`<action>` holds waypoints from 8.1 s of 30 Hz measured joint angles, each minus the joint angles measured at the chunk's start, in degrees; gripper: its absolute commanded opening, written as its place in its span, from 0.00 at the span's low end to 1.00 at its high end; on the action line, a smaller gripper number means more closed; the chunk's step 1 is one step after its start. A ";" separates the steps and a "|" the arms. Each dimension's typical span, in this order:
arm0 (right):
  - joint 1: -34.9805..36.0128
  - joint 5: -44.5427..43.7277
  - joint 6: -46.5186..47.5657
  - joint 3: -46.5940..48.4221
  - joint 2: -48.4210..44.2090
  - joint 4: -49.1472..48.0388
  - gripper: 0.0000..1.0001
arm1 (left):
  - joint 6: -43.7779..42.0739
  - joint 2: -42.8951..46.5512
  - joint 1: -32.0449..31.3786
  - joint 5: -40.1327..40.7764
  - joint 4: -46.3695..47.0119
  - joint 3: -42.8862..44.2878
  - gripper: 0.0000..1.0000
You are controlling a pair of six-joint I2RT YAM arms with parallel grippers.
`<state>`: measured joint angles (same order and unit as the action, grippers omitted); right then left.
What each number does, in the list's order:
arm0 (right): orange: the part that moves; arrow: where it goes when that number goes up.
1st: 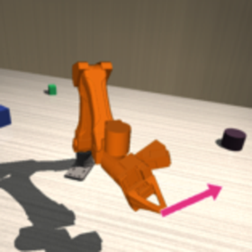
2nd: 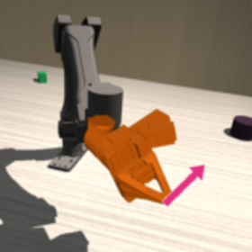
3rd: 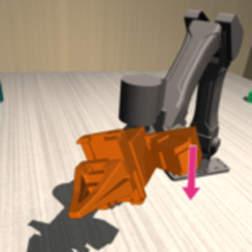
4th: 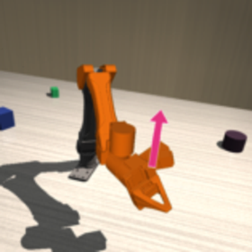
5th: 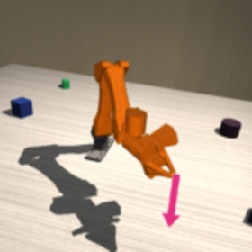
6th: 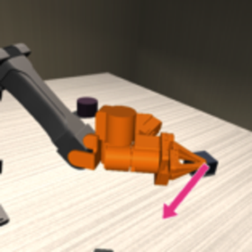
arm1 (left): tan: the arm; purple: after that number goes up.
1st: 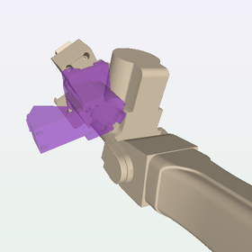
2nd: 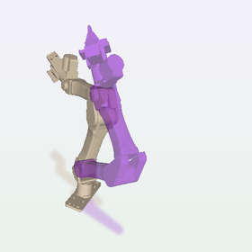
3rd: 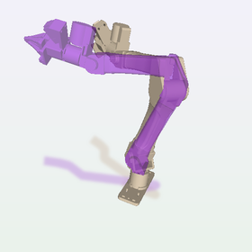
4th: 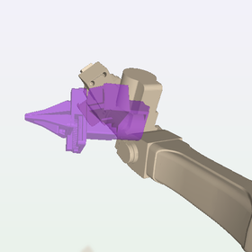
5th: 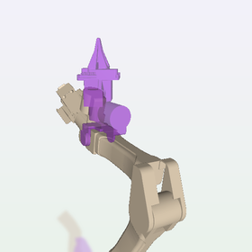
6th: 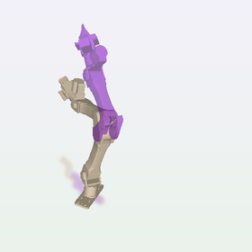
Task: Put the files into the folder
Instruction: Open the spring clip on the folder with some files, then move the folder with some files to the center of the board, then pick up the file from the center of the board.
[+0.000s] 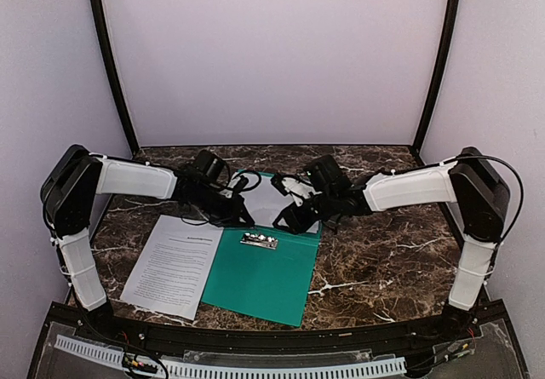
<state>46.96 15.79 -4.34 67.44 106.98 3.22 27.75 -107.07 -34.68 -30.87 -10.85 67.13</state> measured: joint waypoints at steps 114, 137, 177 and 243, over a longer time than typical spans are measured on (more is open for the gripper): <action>0.26 -6.54 -40.06 -8.92 -5.31 13.90 0.69 | -7.13 -2.99 9.03 12.26 -3.21 1.49 0.80; -8.68 -19.78 -26.51 -4.46 -5.68 20.65 0.90 | -6.03 -3.98 5.03 20.33 -4.04 4.50 0.98; 13.75 14.12 -29.33 48.33 33.07 22.69 0.86 | -1.53 31.82 29.44 28.30 -12.24 -32.61 0.98; 13.18 15.93 -47.95 37.00 31.39 4.28 0.81 | 7.21 47.60 28.98 6.21 10.84 -52.02 0.35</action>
<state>60.14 31.73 -52.29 104.44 138.37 7.51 34.96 -59.46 -5.69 -24.67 -0.01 15.11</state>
